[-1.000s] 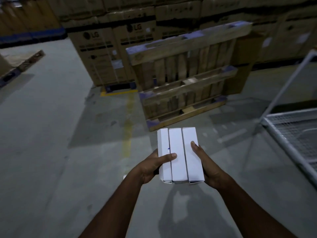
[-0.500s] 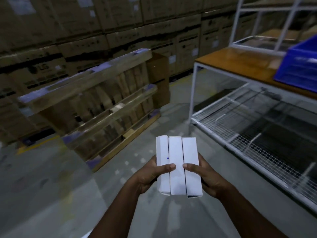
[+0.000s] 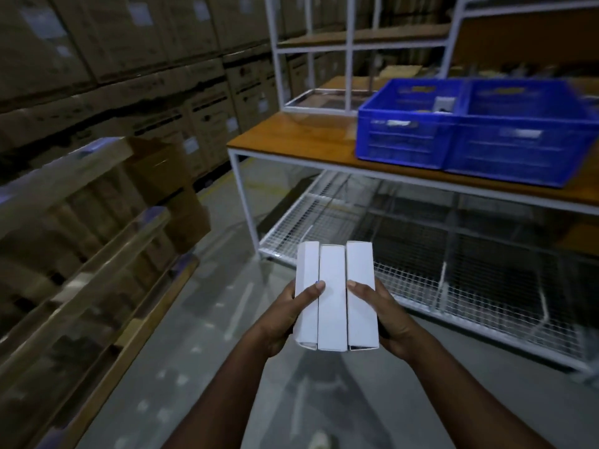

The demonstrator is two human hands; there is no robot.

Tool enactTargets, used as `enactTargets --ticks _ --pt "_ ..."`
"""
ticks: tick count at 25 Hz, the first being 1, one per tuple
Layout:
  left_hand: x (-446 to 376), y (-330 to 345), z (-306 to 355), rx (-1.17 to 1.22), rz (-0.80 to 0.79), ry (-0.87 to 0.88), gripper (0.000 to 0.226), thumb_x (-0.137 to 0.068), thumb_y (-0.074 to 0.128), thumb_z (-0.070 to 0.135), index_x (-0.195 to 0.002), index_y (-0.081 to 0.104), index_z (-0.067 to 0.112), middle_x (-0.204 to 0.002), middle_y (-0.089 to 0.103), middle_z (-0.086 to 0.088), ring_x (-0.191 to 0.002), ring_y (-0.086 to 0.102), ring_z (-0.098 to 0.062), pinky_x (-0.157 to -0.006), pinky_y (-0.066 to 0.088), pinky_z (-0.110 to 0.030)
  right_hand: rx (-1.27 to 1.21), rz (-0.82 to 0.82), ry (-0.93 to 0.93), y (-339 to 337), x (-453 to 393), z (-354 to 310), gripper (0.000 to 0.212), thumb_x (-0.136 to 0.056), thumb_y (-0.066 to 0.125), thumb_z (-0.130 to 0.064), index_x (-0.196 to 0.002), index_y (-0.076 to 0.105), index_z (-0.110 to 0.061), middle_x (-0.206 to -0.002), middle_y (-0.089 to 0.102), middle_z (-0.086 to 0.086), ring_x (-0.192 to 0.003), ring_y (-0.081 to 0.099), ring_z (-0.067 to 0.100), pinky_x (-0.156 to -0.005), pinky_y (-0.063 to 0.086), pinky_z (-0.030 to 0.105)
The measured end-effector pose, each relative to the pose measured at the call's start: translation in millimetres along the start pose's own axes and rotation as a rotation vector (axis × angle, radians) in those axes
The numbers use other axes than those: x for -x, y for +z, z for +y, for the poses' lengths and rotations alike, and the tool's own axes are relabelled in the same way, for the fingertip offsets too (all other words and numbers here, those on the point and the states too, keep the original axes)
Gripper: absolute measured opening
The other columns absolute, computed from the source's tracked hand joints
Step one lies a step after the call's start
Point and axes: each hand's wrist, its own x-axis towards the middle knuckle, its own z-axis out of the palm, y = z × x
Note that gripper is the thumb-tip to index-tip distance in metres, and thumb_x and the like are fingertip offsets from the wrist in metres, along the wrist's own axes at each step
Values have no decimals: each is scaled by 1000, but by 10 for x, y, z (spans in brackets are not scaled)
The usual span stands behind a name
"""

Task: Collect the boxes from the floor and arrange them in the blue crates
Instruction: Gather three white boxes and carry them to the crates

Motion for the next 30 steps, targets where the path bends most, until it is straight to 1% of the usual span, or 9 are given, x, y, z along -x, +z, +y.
enactTargets --ticks 3,6,12,15,18,21,24,27,30 --pt "-601 146 160 -28 -69 7 68 -79 74 54 -135 53 22 -122 73 -3 -113 70 -24 -102 52 -48 -30 117 -48 -249 -187 -279 58 -83 71 -34 -135 48 -24 -124 68 9 -112 66 32 -98 50 56" --pt "-1168 338 336 -21 -99 1 94 -66 78 72 -139 47 22 -124 72 -4 -111 70 -26 -100 54 -52 -66 254 -130 -433 -362 -558 50 -86 70 -34 -132 51 -25 -125 67 10 -111 66 32 -96 51 56" --pt "-1996 890 669 5 -331 -61 75 -80 67 68 -139 51 25 -127 70 -8 -115 68 -28 -104 50 -53 -69 743 -256 -893 -563 -1053 48 -81 62 -57 -112 46 -24 -115 62 9 -103 64 29 -93 53 54" --pt "-2339 1269 753 23 -409 -69 65 -86 67 58 -140 52 24 -129 69 -9 -118 66 -29 -105 49 -53 -20 859 -289 -1252 -619 -1314 44 -87 53 -61 -108 46 -22 -109 63 8 -100 64 27 -89 54 50" --pt "-2782 1684 848 8 -368 -25 84 -75 76 60 -142 48 18 -131 67 -10 -120 65 -31 -106 48 -56 1 864 -353 -1723 -757 -1540 42 -88 55 -56 -112 51 -22 -111 63 2 -104 63 18 -84 54 37" --pt "-3190 2122 1036 69 -334 14 78 -81 72 58 -142 47 17 -129 68 -13 -119 65 -34 -103 49 -59 -13 762 -416 -2158 -909 -1790 34 -92 56 -39 -120 54 -20 -112 65 -7 -101 64 5 -76 50 21" --pt "-3536 2569 1297 62 -277 82 48 -103 39 52 -125 61 15 -114 75 -12 -106 72 -28 -90 58 -46 9 637 -438 -2632 -1036 -2143 51 -83 66 -38 -130 53 -22 -122 67 -3 -108 66 14 -80 54 29" --pt "-3880 2953 1635 41 -216 158 51 -108 21 30 -89 66 12 -76 77 -2 -74 73 -17 -58 57 -23 25 568 -441 -3085 -1233 -2563 58 -77 72 -34 -132 54 -30 -132 62 0 -115 64 19 -91 53 39" --pt "-4285 3237 1963 5 -102 165 44 -107 29 30 -109 64 4 -91 76 -11 -89 70 -24 -62 58 -25 50 527 -463 -3467 -1478 -3053 41 -86 64 -21 -124 58 -33 -129 64 2 -115 63 22 -90 52 39"
